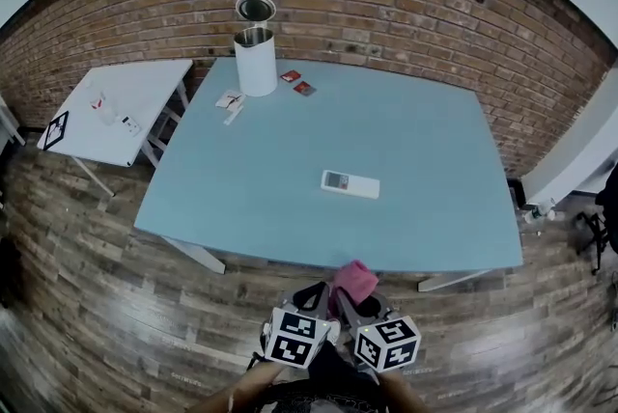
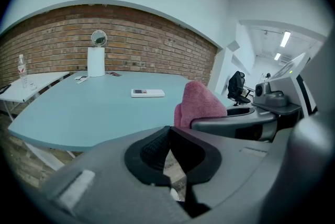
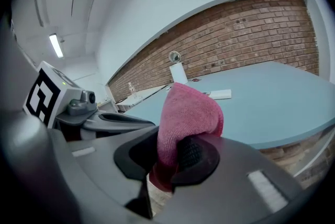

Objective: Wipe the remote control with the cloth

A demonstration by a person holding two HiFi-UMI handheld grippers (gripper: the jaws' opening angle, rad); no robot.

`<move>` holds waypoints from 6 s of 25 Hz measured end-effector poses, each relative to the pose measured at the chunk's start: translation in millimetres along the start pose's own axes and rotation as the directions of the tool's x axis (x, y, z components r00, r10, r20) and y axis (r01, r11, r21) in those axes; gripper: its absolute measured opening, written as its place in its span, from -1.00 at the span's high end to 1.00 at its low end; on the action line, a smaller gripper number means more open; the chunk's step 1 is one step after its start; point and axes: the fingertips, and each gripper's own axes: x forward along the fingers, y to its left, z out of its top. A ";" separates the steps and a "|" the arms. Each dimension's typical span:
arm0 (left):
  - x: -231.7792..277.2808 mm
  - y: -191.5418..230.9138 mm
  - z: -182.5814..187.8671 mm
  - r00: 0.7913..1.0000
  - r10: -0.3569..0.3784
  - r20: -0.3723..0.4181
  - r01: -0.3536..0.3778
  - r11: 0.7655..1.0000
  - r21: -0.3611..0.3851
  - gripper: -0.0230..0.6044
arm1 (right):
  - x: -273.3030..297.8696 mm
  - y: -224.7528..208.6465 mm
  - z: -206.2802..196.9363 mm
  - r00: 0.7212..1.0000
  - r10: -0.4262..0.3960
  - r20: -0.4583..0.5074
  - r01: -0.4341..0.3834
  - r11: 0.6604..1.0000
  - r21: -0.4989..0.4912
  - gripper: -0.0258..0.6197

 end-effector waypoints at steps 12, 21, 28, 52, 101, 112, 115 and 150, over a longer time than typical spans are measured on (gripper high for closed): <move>78.6 33.3 35.1 0.999 -0.039 -0.034 0.036 0.997 -0.069 0.93 | 55.7 -65.5 44.3 0.997 0.064 -0.051 -0.064 0.998 0.000 0.72; 98.6 47.7 68.4 0.985 -0.161 -0.063 0.169 0.973 0.157 0.93 | 75.4 -78.5 68.8 0.994 0.106 -0.018 -0.106 0.994 0.020 0.72; 119.2 73.2 90.3 0.954 -0.231 -0.189 0.287 0.884 0.369 0.92 | 82.4 -85.8 81.1 0.996 0.086 0.003 -0.086 0.996 0.026 0.72; 217.8 131.0 99.6 0.790 -0.319 -0.524 0.611 0.492 0.621 0.00 | 144.7 -109.7 125.7 0.997 -0.050 -0.051 0.051 0.999 0.017 0.72; 236.9 123.4 73.3 0.633 -0.262 -0.729 0.751 0.436 0.496 -0.05 | 195.6 -156.7 141.6 1.000 0.002 -0.004 -0.001 0.994 0.106 0.72; 237.3 126.6 69.9 0.610 -0.191 -0.769 0.751 0.448 0.485 -0.05 | 167.7 -197.7 142.0 1.000 -0.015 0.021 0.012 0.990 0.142 0.72; 239.1 126.9 71.7 0.617 -0.196 -0.763 0.747 0.451 0.488 -0.05 | 162.2 -208.1 140.8 0.999 -0.027 0.029 0.022 0.987 0.159 0.72; 242.6 127.8 72.7 0.627 -0.170 -0.760 0.725 0.484 0.490 -0.02 | 154.0 -273.7 135.8 0.978 -0.205 0.043 0.198 0.971 0.133 0.72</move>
